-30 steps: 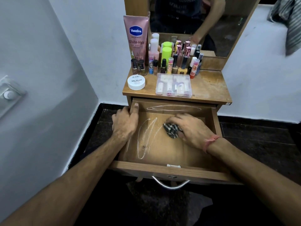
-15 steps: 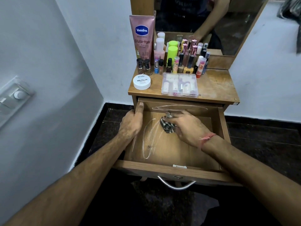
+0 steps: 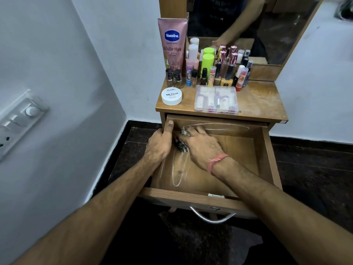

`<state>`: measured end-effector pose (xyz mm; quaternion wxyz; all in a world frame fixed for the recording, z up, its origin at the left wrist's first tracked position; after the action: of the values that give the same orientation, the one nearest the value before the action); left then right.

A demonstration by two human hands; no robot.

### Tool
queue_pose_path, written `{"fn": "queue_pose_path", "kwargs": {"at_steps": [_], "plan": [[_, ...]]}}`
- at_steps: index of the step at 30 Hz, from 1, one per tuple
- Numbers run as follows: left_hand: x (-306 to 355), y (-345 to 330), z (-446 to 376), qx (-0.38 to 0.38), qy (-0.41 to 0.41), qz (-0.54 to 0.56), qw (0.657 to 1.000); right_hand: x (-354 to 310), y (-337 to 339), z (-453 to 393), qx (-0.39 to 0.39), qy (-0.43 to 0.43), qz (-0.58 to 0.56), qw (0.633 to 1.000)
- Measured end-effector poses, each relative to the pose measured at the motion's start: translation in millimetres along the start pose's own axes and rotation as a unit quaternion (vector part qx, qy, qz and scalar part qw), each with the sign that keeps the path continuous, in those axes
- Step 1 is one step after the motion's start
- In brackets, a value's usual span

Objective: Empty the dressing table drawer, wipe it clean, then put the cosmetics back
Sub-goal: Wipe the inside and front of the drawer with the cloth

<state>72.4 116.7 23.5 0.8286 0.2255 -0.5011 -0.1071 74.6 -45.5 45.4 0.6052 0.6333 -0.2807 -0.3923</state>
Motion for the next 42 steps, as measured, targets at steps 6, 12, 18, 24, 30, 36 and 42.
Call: {"fn": "queue_pose_path", "kwargs": {"at_steps": [6, 12, 18, 24, 30, 36, 42], "plan": [[1.3, -1.0, 2.6, -0.003, -0.003, 0.012, 1.0, 49.1, 12.6, 28.5, -0.038, -0.067, 0.041, 0.996], [-0.2, -1.5, 0.3, -0.011, 0.002, 0.02, 1.0, 41.3, 8.8, 27.3, -0.014, -0.082, 0.041, 0.996], [-2.2, -2.9, -4.7, -0.001, -0.006, 0.025, 1.0, -14.4, 6.6, -14.3, 0.03, -0.036, 0.052, 0.998], [-4.0, -3.3, -6.1, 0.005, -0.013, 0.026, 1.0, -17.7, 1.1, -16.2, 0.029, -0.027, 0.067, 0.997], [-3.9, -2.1, -3.1, 0.0, -0.005, 0.022, 1.0, 37.2, 19.9, 22.2, -0.022, -0.068, 0.049, 0.996], [-4.9, -2.1, -5.7, -0.006, 0.012, 0.04, 0.999, 84.0, 23.3, 51.8, -0.024, -0.127, 0.057, 0.99], [-3.3, -1.1, -4.6, -0.017, 0.023, 0.069, 0.997, 52.6, 14.9, 29.4, 0.016, -0.113, 0.044, 0.993]]}}
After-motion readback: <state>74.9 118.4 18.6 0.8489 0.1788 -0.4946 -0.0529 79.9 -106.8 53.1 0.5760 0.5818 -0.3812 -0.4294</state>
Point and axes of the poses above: each hand's wrist, its own z-axis away from the middle knuckle, its own y-axis out of the back of the hand, x = y × z, the point moved 1 cm from there along -z, towards the middle knuckle, and after that the axes turned 5 degrees about -x, right-handed, at the moved point
